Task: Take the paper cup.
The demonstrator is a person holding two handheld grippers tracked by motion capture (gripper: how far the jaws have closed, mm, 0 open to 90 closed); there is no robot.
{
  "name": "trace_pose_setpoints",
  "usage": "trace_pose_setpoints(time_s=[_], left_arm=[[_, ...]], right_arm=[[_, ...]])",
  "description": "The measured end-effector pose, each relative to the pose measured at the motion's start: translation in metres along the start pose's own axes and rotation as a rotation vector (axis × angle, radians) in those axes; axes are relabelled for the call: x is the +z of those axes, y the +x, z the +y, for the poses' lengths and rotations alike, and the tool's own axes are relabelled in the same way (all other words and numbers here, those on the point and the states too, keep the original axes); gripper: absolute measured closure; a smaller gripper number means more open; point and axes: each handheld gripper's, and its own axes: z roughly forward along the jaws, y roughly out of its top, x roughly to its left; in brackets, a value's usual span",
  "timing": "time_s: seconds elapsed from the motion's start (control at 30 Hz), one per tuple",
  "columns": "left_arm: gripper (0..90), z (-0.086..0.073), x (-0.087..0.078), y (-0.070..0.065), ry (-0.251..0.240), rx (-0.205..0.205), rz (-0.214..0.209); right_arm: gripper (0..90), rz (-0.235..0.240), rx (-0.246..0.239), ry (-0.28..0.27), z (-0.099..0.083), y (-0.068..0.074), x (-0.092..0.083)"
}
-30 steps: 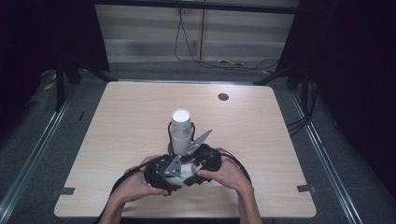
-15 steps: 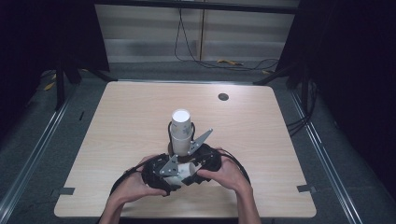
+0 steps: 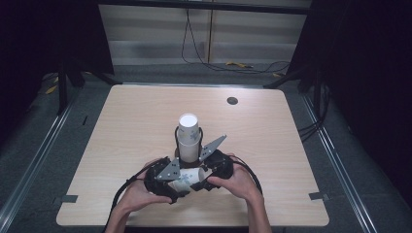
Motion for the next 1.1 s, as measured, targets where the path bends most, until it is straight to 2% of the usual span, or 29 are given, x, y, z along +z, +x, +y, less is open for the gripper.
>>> trace_pose_setpoints(time_s=[0.07, 0.1, 0.17, 0.37, 0.5, 0.6, 0.73, 0.8, 0.87, 0.97, 1.1], left_arm=[[15.9, -0.001, 0.000, 0.000, -0.015, -0.016, 0.002], [15.9, -0.002, -0.001, 0.000, -0.020, -0.011, 0.003], [15.9, -0.004, -0.002, 0.000, -0.035, -0.022, 0.015], [15.9, -0.010, -0.007, 0.005, -0.115, -0.095, 0.016], [15.9, -0.011, -0.010, 0.006, -0.130, -0.096, 0.020], [16.0, -0.013, -0.012, 0.006, -0.156, -0.119, 0.028], [15.9, -0.019, -0.014, 0.005, -0.234, -0.165, 0.041], [16.0, -0.022, -0.016, 0.006, -0.254, -0.181, 0.052], [16.0, -0.023, -0.020, 0.006, -0.271, -0.190, 0.067], [16.0, -0.022, -0.023, 0.007, -0.310, -0.197, 0.061], [16.0, -0.023, -0.021, 0.004, -0.335, -0.200, 0.053]], right_arm=[[36.3, 0.002, -0.002, -0.001, -0.001, 0.000, 0.000], [36.3, 0.003, -0.002, -0.002, -0.001, 0.000, 0.000], [36.3, -0.011, 0.005, -0.003, -0.003, 0.000, -0.002], [36.3, -0.025, 0.016, -0.038, -0.009, 0.000, -0.005], [36.2, -0.042, 0.032, -0.052, -0.012, -0.002, -0.007], [36.2, -0.045, 0.040, -0.082, -0.013, -0.002, -0.009], [36.2, -0.062, 0.047, -0.111, -0.015, -0.001, -0.009], [36.2, -0.071, 0.056, -0.131, -0.019, -0.001, -0.009], [36.2, -0.080, 0.060, -0.143, -0.022, -0.001, -0.009], [36.1, -0.071, 0.070, -0.184, -0.025, 0.002, -0.010], [36.2, -0.099, 0.073, -0.208, -0.029, 0.002, -0.012]])
